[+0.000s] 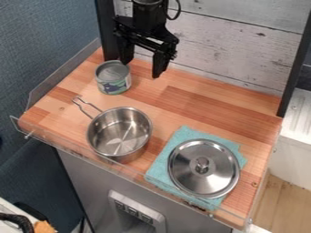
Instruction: Move the pot lid to the left side of the pot
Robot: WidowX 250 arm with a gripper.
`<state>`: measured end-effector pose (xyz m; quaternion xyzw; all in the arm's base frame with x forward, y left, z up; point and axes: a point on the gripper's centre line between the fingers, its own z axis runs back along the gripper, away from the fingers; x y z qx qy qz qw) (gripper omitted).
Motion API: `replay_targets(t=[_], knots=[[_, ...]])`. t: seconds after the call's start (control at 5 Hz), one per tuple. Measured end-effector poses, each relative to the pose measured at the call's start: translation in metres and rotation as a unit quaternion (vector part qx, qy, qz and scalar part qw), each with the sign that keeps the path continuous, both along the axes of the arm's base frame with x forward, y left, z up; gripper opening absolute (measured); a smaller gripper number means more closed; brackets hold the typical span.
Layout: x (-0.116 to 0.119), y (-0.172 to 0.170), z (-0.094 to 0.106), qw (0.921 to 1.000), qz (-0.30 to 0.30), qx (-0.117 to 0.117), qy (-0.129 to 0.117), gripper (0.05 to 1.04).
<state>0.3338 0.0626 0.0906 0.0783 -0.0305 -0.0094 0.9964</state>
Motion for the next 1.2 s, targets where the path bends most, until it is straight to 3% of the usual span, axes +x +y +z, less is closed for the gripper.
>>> replay_targets(t=[0.2, 0.4, 0.8, 1.0, 1.2], knots=[[-0.003, -0.002, -0.009, 0.9999, -0.001, -0.004, 0.01, 1.0], [-0.034, -0.042, -0.02, 0.998, -0.051, -0.021, 0.031, 1.0], [-0.075, -0.099, -0.035, 0.9898, -0.126, -0.056, 0.035, 1.0], [-0.078, -0.117, -0.044, 0.9867, -0.148, -0.062, 0.025, 1.0], [-0.076, -0.124, -0.065, 0.986, -0.145, -0.071, 0.043, 1.0]])
